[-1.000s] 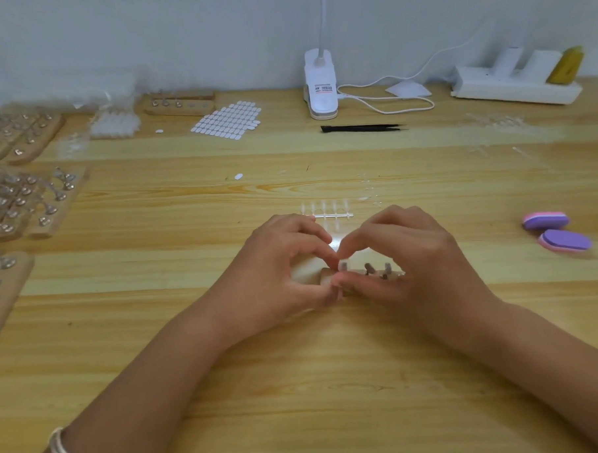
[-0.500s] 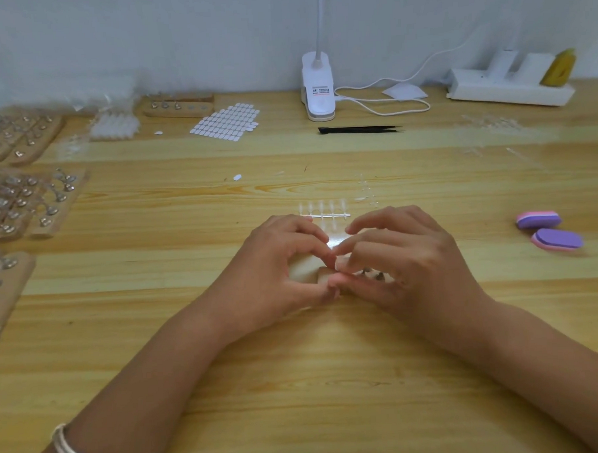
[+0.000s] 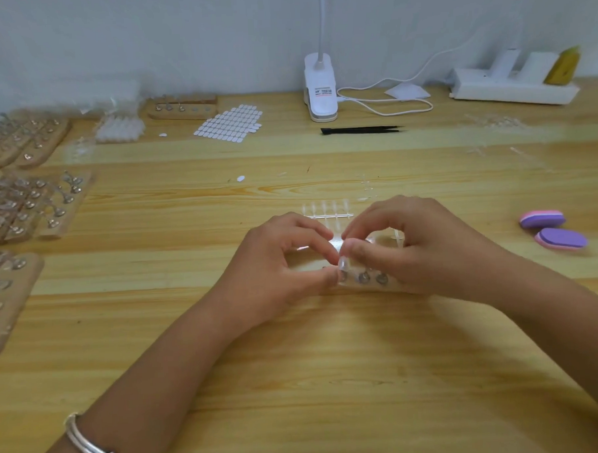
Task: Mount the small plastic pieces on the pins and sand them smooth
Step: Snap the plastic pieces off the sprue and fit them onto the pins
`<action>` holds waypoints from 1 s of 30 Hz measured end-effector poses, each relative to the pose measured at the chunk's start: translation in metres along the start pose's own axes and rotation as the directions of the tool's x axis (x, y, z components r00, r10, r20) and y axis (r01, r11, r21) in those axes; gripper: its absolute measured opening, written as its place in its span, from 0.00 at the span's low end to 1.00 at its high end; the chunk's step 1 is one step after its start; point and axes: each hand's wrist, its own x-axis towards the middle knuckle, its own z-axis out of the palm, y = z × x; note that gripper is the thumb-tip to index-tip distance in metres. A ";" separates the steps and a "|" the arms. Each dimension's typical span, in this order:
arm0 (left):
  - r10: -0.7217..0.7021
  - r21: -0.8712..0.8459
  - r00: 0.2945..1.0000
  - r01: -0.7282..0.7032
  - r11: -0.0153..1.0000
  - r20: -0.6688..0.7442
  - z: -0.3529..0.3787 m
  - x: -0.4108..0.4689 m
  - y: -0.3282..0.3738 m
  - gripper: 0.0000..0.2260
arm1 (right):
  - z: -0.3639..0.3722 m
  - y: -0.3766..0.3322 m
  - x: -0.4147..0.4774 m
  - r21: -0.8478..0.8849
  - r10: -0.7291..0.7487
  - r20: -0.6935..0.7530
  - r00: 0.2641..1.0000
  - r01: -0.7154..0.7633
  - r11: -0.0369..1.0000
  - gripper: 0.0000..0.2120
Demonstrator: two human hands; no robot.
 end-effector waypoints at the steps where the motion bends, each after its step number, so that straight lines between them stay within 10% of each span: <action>1: -0.002 0.000 1.000 0.002 1.000 -0.001 0.001 0.000 0.000 0.06 | -0.002 0.000 0.003 0.015 0.018 0.039 0.999 -0.018 1.000 0.09; 30: -0.036 0.027 0.999 0.036 0.999 -0.032 0.005 0.000 0.007 0.07 | -0.009 -0.002 0.015 0.092 0.141 0.213 0.967 -0.164 0.982 0.07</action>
